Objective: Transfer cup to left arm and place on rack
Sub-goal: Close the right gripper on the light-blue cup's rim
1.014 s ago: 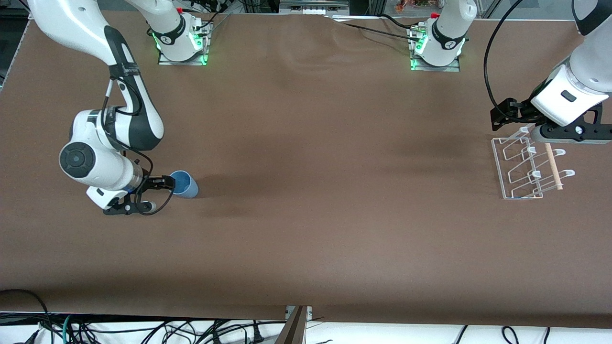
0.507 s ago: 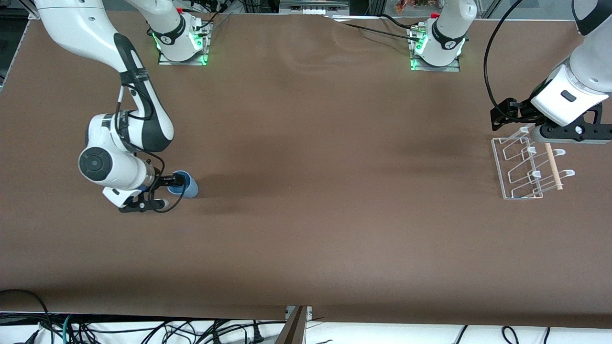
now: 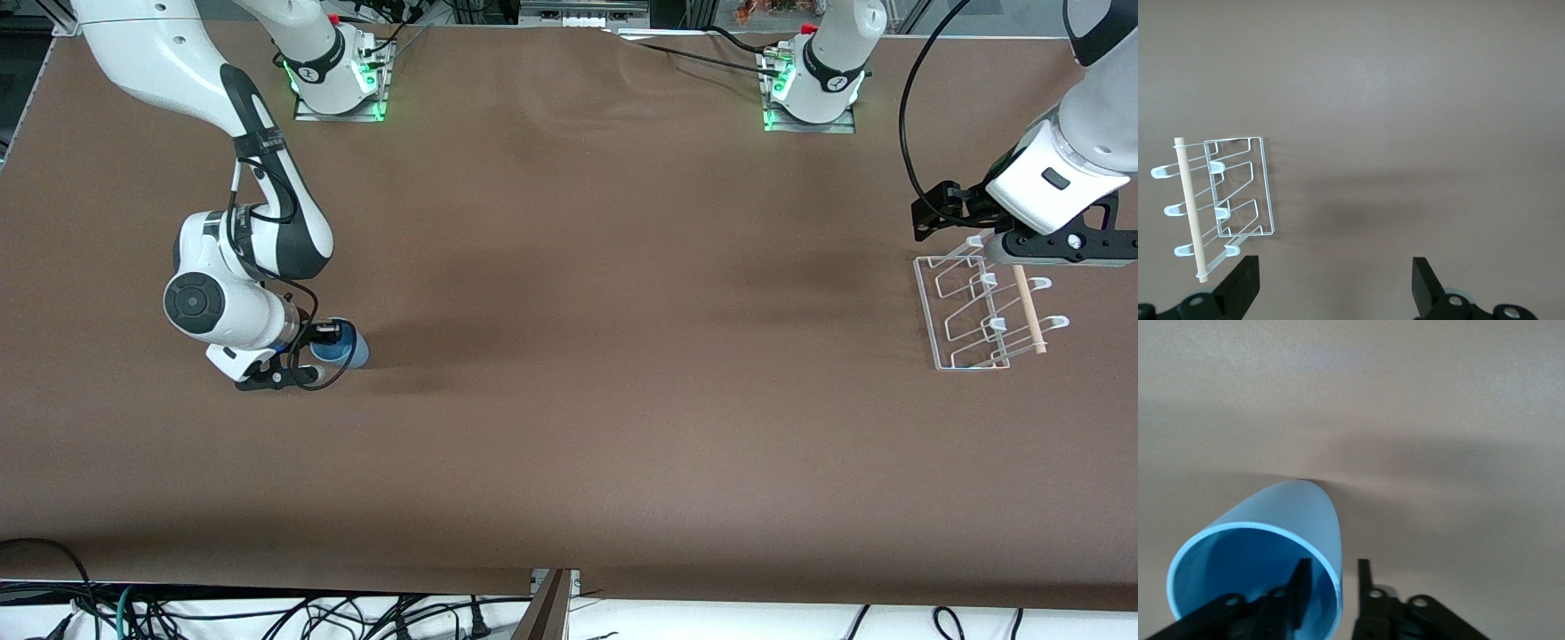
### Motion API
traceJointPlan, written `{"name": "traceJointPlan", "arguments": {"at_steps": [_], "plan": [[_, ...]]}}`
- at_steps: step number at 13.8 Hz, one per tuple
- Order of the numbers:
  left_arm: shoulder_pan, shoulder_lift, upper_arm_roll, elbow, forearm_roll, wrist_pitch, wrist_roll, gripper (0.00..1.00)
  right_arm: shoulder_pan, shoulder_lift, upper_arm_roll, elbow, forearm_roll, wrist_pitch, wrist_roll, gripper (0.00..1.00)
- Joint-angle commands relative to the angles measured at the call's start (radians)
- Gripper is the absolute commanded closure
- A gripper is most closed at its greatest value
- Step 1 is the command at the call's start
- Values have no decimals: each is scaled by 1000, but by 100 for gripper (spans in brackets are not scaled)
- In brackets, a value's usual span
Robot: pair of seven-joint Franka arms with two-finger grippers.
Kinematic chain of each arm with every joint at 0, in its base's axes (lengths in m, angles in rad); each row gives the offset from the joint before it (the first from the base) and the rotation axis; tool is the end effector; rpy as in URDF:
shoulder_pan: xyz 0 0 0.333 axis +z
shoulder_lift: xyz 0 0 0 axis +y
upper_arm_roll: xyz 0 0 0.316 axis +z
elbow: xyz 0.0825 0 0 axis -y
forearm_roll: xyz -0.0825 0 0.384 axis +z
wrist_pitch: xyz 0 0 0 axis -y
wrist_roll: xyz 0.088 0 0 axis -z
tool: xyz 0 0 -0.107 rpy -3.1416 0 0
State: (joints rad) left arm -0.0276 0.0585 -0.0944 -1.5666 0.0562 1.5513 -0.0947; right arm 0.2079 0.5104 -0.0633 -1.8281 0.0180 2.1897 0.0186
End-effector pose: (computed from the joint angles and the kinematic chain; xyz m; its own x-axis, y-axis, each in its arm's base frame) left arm 0.5653 -0.0616 0.5923 0.9973 -0.0263 -0.0683 -0.0302 -0.9979 -0.0573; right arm 0.6242 0.0939 0.2428 0.9822 0.1171 -0.1467 0.1214 -0.9924 0.0207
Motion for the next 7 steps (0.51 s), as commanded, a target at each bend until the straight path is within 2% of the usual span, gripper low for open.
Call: {"name": "traceJointPlan", "arguments": {"at_steps": [1,4,5,7], "plan": [[5,-16,-4,-4,-16,-13,-8,0,-10,-23,10,-11,13,7,9,100],[5,-16,-5,-4,-16,-14,-8,0,-10,-41,13,-8,20,4,3,100],[3,-14,-5,-4,-15,-13,-7,0,-10,-49,16,-5,61,4,21,100],[3,-14,-5,-4,-15,-16,-7,0,-10,-67,34,0,233,-2,32,100]]}}
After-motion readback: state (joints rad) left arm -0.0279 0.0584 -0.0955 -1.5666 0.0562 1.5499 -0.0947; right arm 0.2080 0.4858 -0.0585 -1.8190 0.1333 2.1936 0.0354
